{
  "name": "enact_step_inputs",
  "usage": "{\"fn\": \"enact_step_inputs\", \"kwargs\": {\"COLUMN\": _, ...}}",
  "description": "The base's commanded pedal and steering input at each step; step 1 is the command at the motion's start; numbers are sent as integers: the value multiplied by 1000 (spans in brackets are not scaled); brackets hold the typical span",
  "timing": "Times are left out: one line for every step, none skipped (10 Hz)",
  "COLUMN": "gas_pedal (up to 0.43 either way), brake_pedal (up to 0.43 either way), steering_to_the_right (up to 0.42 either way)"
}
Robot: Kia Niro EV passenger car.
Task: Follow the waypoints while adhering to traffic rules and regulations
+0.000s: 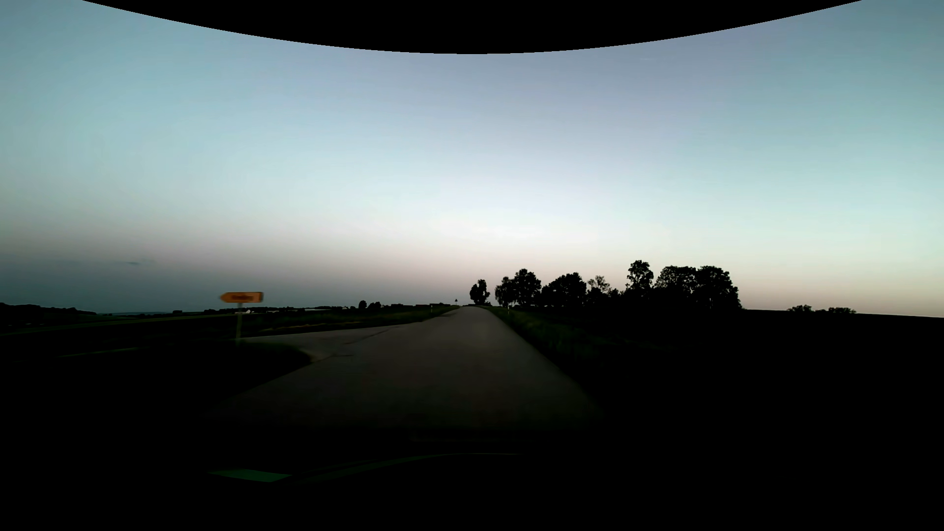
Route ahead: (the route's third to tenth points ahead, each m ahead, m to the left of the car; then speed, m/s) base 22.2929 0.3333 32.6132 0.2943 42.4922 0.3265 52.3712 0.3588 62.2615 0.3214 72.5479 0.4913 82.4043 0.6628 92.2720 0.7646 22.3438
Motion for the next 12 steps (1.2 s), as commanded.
{"fn": "enact_step_inputs", "kwargs": {"gas_pedal": 197, "brake_pedal": 0, "steering_to_the_right": 1}}
{"fn": "enact_step_inputs", "kwargs": {"gas_pedal": 197, "brake_pedal": 0, "steering_to_the_right": 1}}
{"fn": "enact_step_inputs", "kwargs": {"gas_pedal": 197, "brake_pedal": 0, "steering_to_the_right": 1}}
{"fn": "enact_step_inputs", "kwargs": {"gas_pedal": 197, "brake_pedal": 0, "steering_to_the_right": 1}}
{"fn": "enact_step_inputs", "kwargs": {"gas_pedal": 197, "brake_pedal": 0, "steering_to_the_right": 1}}
{"fn": "enact_step_inputs", "kwargs": {"gas_pedal": 197, "brake_pedal": 0, "steering_to_the_right": 1}}
{"fn": "enact_step_inputs", "kwargs": {"gas_pedal": 197, "brake_pedal": 0, "steering_to_the_right": 2}}
{"fn": "enact_step_inputs", "kwargs": {"gas_pedal": 197, "brake_pedal": 0, "steering_to_the_right": 2}}
{"fn": "enact_step_inputs", "kwargs": {"gas_pedal": 197, "brake_pedal": 0, "steering_to_the_right": 4}}
{"fn": "enact_step_inputs", "kwargs": {"gas_pedal": 197, "brake_pedal": 0, "steering_to_the_right": 4}}
{"fn": "enact_step_inputs", "kwargs": {"gas_pedal": 197, "brake_pedal": 0, "steering_to_the_right": 4}}
{"fn": "enact_step_inputs", "kwargs": {"gas_pedal": 197, "brake_pedal": 0, "steering_to_the_right": 5}}
